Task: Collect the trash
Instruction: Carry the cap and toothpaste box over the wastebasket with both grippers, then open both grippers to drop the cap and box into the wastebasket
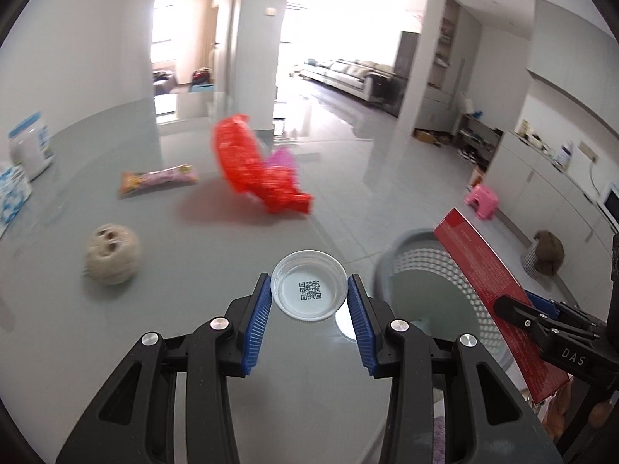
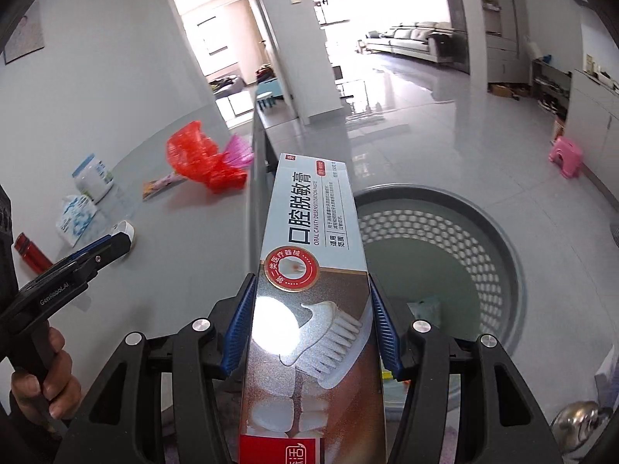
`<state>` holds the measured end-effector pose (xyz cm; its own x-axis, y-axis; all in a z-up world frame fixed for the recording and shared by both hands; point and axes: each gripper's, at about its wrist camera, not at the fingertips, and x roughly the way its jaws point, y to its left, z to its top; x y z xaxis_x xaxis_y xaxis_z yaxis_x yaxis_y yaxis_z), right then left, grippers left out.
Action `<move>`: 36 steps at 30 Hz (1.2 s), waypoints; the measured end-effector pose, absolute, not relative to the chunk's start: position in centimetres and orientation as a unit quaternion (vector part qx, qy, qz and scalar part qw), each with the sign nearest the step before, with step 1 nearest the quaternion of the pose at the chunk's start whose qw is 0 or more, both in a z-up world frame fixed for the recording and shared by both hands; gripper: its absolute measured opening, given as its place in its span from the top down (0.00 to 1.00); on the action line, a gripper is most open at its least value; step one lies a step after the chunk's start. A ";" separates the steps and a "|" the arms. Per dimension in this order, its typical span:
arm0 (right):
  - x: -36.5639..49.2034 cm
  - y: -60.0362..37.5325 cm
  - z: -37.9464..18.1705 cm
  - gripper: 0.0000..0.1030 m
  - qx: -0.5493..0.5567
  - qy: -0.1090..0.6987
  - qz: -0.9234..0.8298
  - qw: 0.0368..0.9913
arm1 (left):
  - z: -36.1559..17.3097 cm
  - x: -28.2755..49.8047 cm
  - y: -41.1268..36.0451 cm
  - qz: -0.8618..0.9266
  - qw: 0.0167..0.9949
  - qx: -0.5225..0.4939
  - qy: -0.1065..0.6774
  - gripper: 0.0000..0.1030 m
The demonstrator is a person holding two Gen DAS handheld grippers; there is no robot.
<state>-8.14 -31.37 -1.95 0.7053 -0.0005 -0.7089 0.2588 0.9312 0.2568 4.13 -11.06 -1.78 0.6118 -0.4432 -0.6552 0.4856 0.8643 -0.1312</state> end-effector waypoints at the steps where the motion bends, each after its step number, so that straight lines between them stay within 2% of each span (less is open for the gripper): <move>1: -8.6 -32.1 -2.1 0.48 0.172 0.377 -0.084 0.906 | -1.9 4.0 -12.3 -0.268 0.894 0.035 0.357 0.62; 15: -10.9 -37.2 -4.6 0.48 0.218 0.391 -0.122 0.886 | -4.6 3.2 -24.1 -0.339 0.853 0.096 0.386 0.62; 36: -9.3 -38.1 -6.5 0.48 0.233 0.420 -0.126 0.868 | -7.5 3.9 -27.1 -0.351 0.828 0.122 0.419 0.61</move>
